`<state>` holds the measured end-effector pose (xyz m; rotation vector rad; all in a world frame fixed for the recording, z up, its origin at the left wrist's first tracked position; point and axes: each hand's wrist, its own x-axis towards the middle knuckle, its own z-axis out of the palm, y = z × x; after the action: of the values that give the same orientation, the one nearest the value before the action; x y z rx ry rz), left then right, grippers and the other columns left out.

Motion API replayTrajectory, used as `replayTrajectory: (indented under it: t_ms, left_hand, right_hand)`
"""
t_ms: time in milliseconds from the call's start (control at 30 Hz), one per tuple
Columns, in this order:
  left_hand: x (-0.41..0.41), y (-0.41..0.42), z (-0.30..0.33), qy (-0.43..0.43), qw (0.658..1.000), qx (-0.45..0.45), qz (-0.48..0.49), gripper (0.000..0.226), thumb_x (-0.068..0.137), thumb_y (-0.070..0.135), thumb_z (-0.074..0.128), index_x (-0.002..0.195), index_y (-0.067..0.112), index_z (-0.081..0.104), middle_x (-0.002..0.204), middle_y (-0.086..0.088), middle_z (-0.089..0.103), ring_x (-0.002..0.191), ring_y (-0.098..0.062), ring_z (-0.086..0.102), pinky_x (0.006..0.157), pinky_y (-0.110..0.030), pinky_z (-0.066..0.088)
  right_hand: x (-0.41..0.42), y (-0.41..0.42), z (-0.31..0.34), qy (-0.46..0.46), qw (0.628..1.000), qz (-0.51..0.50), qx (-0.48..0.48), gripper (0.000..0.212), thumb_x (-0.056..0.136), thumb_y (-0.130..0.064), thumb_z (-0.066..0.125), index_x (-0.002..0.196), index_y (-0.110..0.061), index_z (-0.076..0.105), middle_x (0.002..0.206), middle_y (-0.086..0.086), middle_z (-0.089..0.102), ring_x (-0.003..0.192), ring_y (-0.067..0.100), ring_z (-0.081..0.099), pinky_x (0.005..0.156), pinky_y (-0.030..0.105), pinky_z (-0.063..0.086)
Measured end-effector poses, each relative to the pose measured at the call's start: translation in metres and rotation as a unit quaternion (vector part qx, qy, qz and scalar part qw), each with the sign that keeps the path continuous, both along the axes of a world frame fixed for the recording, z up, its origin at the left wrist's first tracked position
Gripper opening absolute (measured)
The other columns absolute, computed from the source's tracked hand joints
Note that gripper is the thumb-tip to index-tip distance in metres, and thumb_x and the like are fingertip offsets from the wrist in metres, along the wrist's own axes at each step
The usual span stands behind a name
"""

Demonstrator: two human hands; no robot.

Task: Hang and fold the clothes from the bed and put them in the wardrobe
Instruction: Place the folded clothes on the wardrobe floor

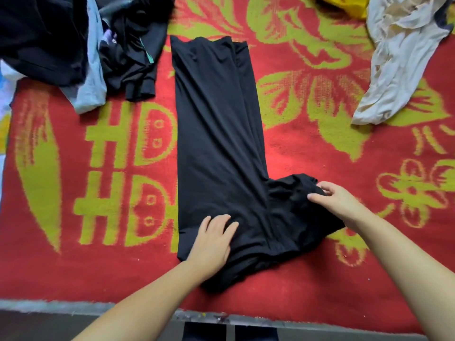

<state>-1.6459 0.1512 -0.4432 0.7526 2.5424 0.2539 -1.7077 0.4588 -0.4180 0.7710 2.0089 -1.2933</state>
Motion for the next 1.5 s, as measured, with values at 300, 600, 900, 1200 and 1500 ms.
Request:
replayTrajectory:
  t_ms: [300,600,900,1200,1500]
  left_hand:
    - [-0.007,-0.096,-0.003,0.017,0.992,-0.041,-0.116,0.031,0.067,0.013,0.065,0.097,0.017,0.071,0.108,-0.006,0.068,0.098,-0.024,0.067,0.087,-0.033,0.05]
    - [-0.005,-0.128,-0.031,-0.042,0.928,-0.112,-0.354,0.081,0.092,0.002,0.038,0.151,0.02,-0.014,0.157,-0.012,-0.018,0.142,-0.029,-0.022,0.108,-0.051,-0.023]
    - [-0.009,-0.098,-0.027,-0.193,0.98,0.031,-0.04,0.041,0.099,0.012,0.039,0.135,0.026,0.051,0.145,0.003,0.047,0.136,-0.012,0.039,0.115,-0.028,0.024]
    - [-0.142,-0.104,0.011,-0.314,0.817,0.283,0.391,0.025,0.092,0.003,0.049,0.09,0.021,0.067,0.082,0.013,0.066,0.078,-0.005,0.057,0.066,-0.016,0.043]
    - [-0.143,-0.061,-0.014,0.126,0.956,0.092,0.249,0.061,0.09,0.029,0.052,0.145,0.007,0.036,0.147,-0.016,0.038,0.138,-0.029,0.035,0.113,-0.048,0.025]
  right_hand:
    - [-0.008,-0.135,0.019,0.03,0.845,0.533,0.029,0.054,0.089,-0.042,0.06,0.14,-0.03,0.046,0.136,-0.008,0.054,0.126,0.011,0.045,0.098,0.018,0.034]
    - [0.078,-0.112,-0.008,0.133,0.646,0.728,0.186,0.096,0.058,-0.024,0.076,0.146,-0.016,0.039,0.152,0.016,0.034,0.14,0.027,0.034,0.111,0.047,0.032]
    - [0.068,-0.118,-0.033,0.131,0.633,0.735,0.203,0.076,0.088,-0.004,0.048,0.153,-0.027,0.016,0.161,0.001,0.012,0.148,0.021,0.01,0.118,0.045,0.007]
    - [-0.082,-0.11,0.006,0.164,0.91,0.356,0.136,0.042,0.084,-0.003,0.057,0.125,-0.012,0.059,0.119,0.006,0.065,0.108,0.019,0.06,0.078,0.009,0.033]
    - [-0.078,-0.145,-0.012,0.354,0.808,0.334,0.333,0.058,0.083,-0.017,0.062,0.137,-0.003,0.047,0.143,0.021,0.043,0.135,0.039,0.037,0.106,0.054,0.033]
